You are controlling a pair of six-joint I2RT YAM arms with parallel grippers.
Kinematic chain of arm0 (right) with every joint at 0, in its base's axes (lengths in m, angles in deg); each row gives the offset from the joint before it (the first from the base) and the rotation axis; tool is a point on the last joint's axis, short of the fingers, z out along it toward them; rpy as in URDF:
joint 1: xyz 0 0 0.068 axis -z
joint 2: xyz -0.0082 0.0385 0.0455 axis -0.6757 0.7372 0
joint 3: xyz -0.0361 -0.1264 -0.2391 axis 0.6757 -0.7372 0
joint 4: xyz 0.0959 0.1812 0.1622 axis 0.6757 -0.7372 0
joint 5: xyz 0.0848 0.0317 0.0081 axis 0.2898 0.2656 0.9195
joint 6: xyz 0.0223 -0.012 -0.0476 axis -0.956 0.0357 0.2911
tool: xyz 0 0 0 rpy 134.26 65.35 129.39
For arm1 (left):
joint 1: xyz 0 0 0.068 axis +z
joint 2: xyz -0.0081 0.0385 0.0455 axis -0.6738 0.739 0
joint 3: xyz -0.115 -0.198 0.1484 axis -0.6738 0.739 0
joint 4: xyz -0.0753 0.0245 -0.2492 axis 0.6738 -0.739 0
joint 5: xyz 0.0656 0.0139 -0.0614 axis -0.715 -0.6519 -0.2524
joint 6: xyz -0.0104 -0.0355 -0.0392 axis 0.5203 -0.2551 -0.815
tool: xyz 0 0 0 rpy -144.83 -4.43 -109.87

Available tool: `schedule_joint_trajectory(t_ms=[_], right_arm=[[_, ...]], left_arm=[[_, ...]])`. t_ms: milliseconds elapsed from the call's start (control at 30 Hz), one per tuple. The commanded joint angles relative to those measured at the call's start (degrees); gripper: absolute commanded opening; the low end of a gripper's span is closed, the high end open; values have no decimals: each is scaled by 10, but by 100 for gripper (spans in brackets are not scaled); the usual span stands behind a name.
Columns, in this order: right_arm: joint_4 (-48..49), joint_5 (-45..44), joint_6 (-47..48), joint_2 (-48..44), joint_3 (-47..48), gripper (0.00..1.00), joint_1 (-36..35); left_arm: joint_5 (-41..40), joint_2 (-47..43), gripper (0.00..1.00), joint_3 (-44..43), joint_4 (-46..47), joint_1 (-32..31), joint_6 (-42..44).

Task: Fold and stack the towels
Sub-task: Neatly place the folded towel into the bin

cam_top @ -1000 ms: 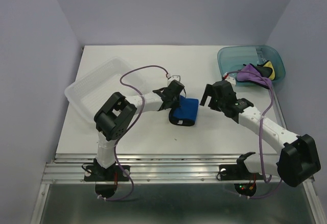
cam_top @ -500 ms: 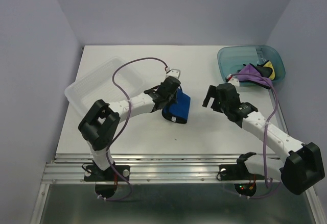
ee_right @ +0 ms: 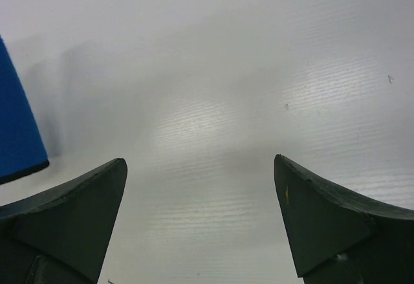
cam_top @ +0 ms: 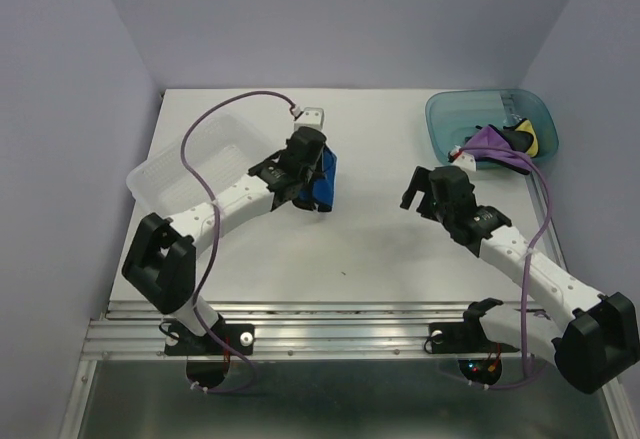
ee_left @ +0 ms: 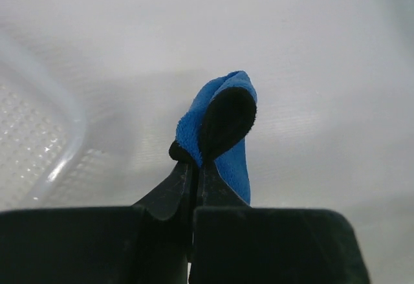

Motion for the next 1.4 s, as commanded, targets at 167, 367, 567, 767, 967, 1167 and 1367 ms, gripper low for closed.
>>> schedule_joint_trajectory(t_ms=[167, 367, 567, 767, 967, 1167, 1367], right_arm=[[29, -14, 2, -13, -11, 100, 3], [34, -14, 2, -8, -12, 100, 3], [35, -16, 2, -1, -13, 100, 3], [32, -20, 4, 11, -7, 100, 3], [34, -24, 4, 20, -7, 100, 3], [30, -28, 4, 27, -4, 100, 3], [30, -36, 4, 29, -4, 100, 3]], left_arm=[[-12, -98, 0, -47, -13, 80, -5], [-43, -98, 0, -102, -60, 144, -80], [-86, -101, 0, -108, -79, 198, -170], [-75, -80, 0, -119, -71, 221, -205], [-62, -54, 0, -115, -84, 246, -234], [-59, -39, 0, -97, -73, 263, -241], [-35, -14, 0, -77, -67, 281, -249]])
